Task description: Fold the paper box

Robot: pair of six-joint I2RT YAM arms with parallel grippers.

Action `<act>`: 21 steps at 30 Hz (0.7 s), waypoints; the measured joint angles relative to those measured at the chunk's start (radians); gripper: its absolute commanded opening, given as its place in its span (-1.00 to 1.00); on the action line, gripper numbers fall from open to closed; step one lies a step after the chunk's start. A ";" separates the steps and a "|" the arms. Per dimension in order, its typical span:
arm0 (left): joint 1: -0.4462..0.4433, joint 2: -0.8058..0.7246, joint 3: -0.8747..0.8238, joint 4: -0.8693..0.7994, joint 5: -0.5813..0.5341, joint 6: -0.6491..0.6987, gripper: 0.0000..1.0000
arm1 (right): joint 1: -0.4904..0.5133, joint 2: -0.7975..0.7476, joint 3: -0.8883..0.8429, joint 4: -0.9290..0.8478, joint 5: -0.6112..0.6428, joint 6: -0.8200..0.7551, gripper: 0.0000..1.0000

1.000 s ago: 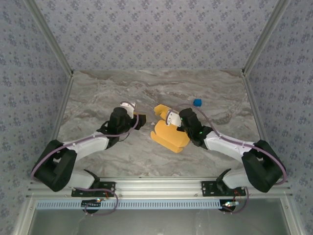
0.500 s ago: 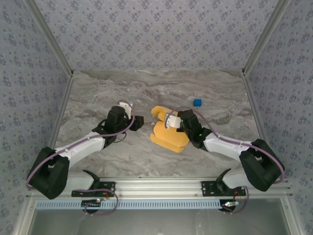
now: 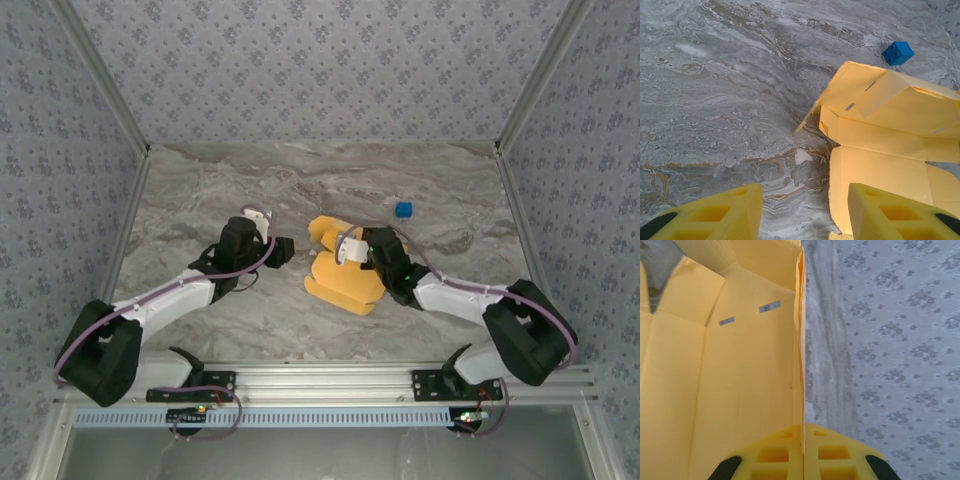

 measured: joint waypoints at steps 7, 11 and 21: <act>-0.008 -0.026 -0.001 0.031 0.115 0.061 0.01 | -0.063 -0.154 0.163 -0.346 -0.206 0.229 -0.93; -0.054 -0.074 -0.001 0.058 0.164 0.130 0.01 | -0.107 -0.163 0.295 -0.540 -0.311 0.365 -0.96; -0.097 -0.076 0.042 0.037 0.247 0.241 0.04 | -0.254 -0.163 0.430 -0.823 -0.604 0.634 -1.00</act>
